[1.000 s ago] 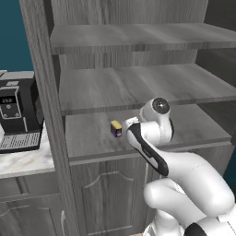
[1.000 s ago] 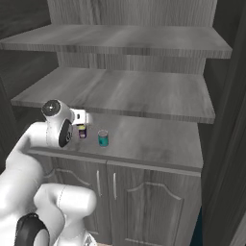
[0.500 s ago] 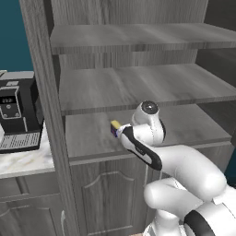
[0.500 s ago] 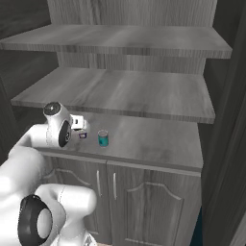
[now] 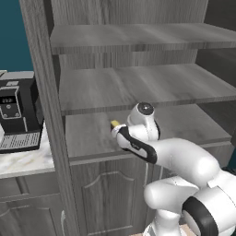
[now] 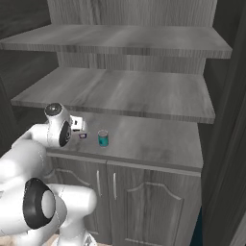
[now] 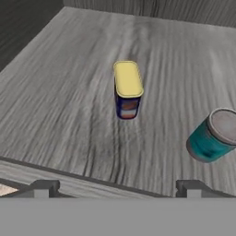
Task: Restock the canned food cabinet by taking the new fresh canned food from the counter and placing it in the cabinet. Then, take the old canned food from the cabinet and place it on the counter.
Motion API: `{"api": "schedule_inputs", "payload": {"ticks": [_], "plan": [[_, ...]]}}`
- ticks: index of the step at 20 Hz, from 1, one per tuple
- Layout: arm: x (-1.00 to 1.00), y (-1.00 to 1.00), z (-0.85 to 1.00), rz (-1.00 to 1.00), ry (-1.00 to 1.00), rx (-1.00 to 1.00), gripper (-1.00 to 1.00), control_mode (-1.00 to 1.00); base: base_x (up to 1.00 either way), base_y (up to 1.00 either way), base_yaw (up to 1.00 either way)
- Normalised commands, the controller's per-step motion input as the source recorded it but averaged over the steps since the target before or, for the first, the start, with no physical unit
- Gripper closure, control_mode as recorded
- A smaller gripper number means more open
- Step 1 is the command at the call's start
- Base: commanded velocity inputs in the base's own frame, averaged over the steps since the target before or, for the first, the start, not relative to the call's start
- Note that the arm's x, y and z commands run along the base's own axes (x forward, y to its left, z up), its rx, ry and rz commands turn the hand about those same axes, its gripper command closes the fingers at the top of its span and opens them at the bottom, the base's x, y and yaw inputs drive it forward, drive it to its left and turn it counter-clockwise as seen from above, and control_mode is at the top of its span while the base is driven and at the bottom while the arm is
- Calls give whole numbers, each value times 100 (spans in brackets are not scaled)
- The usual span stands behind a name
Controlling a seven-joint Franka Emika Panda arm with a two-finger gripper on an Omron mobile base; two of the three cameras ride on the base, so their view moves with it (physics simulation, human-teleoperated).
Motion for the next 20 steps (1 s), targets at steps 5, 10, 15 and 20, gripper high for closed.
{"api": "schedule_inputs", "payload": {"ticks": [5, 10, 15, 20], "plan": [[6, -5, -32, 0, 0, 17, -100, -100, 0, 0, 0], [11, 1, 0, 0, 0, 1, -100, -100, 0, 0, 0], [15, 2, 0, 0, 0, -1, -100, -100, 0, 0, 0], [26, 0, 0, 0, 0, 0, -100, -100, 0, 0, 0]]}}
